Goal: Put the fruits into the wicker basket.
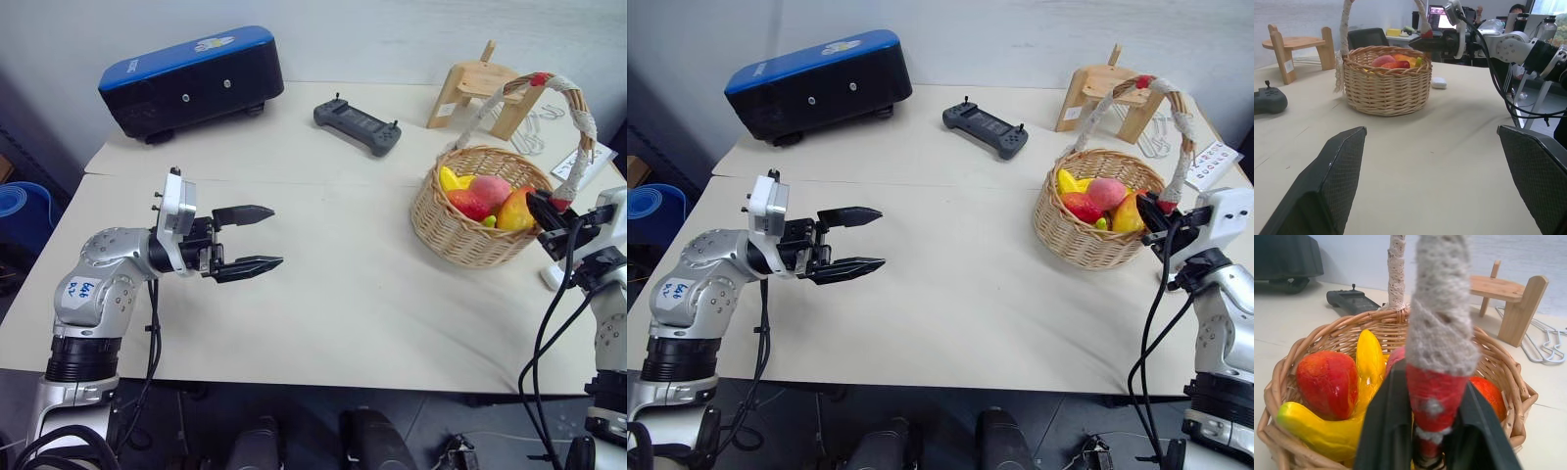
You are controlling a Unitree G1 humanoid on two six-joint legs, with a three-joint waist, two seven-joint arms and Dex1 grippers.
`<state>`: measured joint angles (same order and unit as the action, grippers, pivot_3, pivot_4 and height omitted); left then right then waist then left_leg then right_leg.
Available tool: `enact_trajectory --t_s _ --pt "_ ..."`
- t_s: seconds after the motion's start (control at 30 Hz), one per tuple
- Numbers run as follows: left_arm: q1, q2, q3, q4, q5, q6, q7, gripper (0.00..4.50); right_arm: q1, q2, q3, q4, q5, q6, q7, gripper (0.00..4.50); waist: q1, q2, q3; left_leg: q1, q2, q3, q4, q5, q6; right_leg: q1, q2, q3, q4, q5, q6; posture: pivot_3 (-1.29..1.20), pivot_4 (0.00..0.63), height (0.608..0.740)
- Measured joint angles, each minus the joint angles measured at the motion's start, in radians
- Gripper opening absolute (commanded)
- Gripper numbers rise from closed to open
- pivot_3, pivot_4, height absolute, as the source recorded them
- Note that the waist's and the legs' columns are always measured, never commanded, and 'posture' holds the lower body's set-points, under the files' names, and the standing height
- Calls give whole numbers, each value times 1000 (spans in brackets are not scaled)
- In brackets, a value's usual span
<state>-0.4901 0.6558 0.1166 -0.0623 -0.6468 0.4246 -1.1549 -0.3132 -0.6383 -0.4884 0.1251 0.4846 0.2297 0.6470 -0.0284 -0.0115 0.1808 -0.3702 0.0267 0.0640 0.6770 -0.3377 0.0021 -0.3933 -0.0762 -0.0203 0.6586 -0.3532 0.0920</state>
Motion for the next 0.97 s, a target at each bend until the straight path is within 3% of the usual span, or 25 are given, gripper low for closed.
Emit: enact_trajectory --t_s 0.17,0.3,0.5,0.6,0.73,0.97 --pt "56 22 7 0 32 -37 4 4500 91 -52 -8 -24 1 -12 50 3221 1 0 0 0 0 0 -2 0 0 0 0 0 -1 0 0 0 150 740" --pt "133 68 42 25 92 -123 -2 4500 206 -131 -91 -51 17 -12 119 4474 3 0 0 0 0 0 -3 0 0 0 -1 0 -2 0 0 0 150 740" --pt "386 146 142 9 132 -199 -24 4500 444 -241 -113 -90 45 -80 456 4474 -5 0 0 4 0 2 -11 0 1 2 -1 1 -7 0 0 0 150 740" --pt "426 133 158 22 174 -233 26 4500 475 -254 15 -98 -7 -256 646 4474 -1 0 0 7 0 2 -11 -2 6 5 -1 1 -10 0 -1 0 150 740" --pt "461 51 146 68 262 -316 140 4500 329 -118 160 -34 -61 -401 654 4474 -4 0 0 17 0 2 -13 -2 6 17 -1 1 -16 1 -4 0 150 740" --pt "556 1 142 22 329 -393 248 4500 238 -46 257 53 -117 -541 633 4474 6 0 0 16 0 -3 -13 -1 -1 16 -2 -4 -14 1 -3 0 150 740"
